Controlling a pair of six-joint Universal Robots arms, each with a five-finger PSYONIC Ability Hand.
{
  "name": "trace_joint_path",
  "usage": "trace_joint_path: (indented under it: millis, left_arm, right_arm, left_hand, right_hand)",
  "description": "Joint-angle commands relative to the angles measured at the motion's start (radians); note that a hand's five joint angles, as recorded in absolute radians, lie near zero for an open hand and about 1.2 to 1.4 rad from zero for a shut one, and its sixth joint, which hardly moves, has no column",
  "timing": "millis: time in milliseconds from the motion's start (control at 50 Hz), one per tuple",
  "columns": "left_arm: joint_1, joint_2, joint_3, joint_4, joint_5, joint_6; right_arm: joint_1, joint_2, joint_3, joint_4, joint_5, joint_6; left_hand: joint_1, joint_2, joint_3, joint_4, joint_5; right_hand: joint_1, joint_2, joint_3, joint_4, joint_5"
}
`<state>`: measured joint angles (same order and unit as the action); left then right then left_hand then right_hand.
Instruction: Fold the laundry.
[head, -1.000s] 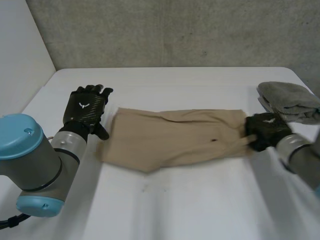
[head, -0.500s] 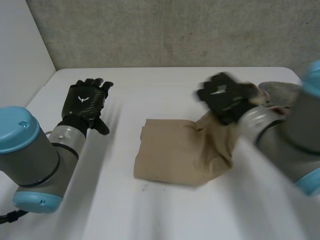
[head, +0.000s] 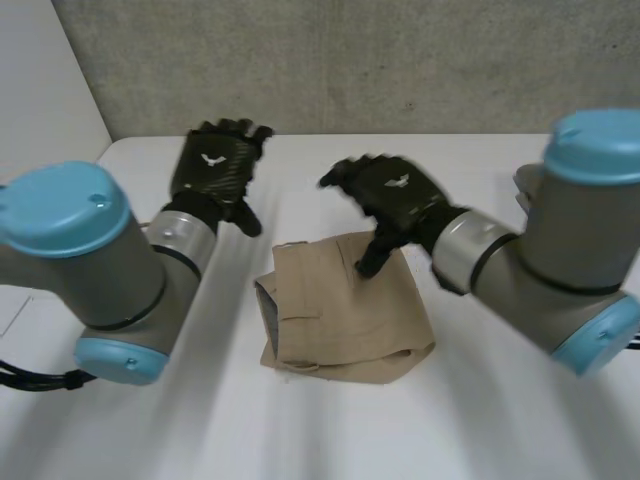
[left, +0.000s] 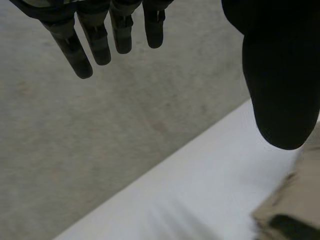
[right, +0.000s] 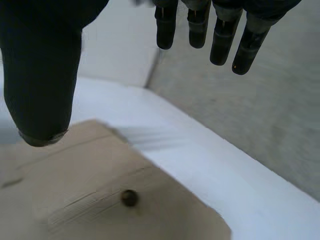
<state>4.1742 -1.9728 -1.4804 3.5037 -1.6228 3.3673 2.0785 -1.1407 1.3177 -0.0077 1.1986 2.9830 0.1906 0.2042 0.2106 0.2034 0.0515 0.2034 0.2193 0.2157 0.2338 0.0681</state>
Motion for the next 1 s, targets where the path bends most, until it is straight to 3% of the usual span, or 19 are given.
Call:
trace_joint_path:
  millis: [20, 180, 300, 500, 600, 800, 1000]
  left_arm:
    - [-0.091, -0.133, 0.121, -0.160, 0.061, -0.104]
    - [-0.118, -0.267, 0.183, -0.310, 0.051, -0.097]
    - [-0.114, -0.334, 0.206, -0.411, -0.024, -0.034]
    - [-0.129, -0.310, 0.221, -0.416, -0.045, 0.030]
    - [-0.134, -0.196, 0.227, -0.414, -0.035, 0.029]
    - [-0.100, 0.000, 0.249, -0.442, 0.164, 0.014]
    - [-0.022, 0.080, 0.272, -0.577, 0.331, -0.077]
  right_arm:
    - [-0.090, 0.008, 0.017, 0.025, 0.003, 0.176]
    - [-0.080, 0.193, -0.054, 0.117, 0.016, 0.028]
    - [-0.075, 0.286, -0.067, 0.135, 0.088, -0.111]
    - [-0.086, 0.263, -0.045, 0.121, 0.144, -0.197]
    - [-0.090, 0.143, 0.041, 0.039, 0.145, -0.191]
    - [-0.074, -0.134, 0.328, -0.103, 0.158, -0.196]
    - [-0.026, -0.156, 0.581, -0.300, 0.141, -0.202]
  left_hand:
    - [-0.004, -0.017, -0.024, -0.016, -0.039]
    - [0.020, 0.006, 0.000, 0.007, -0.015]
    - [0.017, 0.003, -0.003, 0.004, -0.018]
    - [0.002, -0.011, -0.018, -0.010, -0.033]
    - [-0.012, -0.026, -0.032, -0.025, -0.048]
    - [0.002, -0.011, -0.018, -0.010, -0.033]
    - [0.014, 0.000, -0.006, 0.001, -0.021]
  right_hand:
    - [-0.029, -0.045, -0.041, -0.059, -0.068]
    - [-0.029, -0.045, -0.041, -0.059, -0.068]
    - [-0.029, -0.045, -0.041, -0.059, -0.068]
    - [-0.029, -0.045, -0.041, -0.059, -0.068]
    - [-0.029, -0.045, -0.041, -0.059, -0.068]
    - [-0.029, -0.045, -0.041, -0.059, -0.068]
    - [-0.029, -0.045, -0.041, -0.059, -0.068]
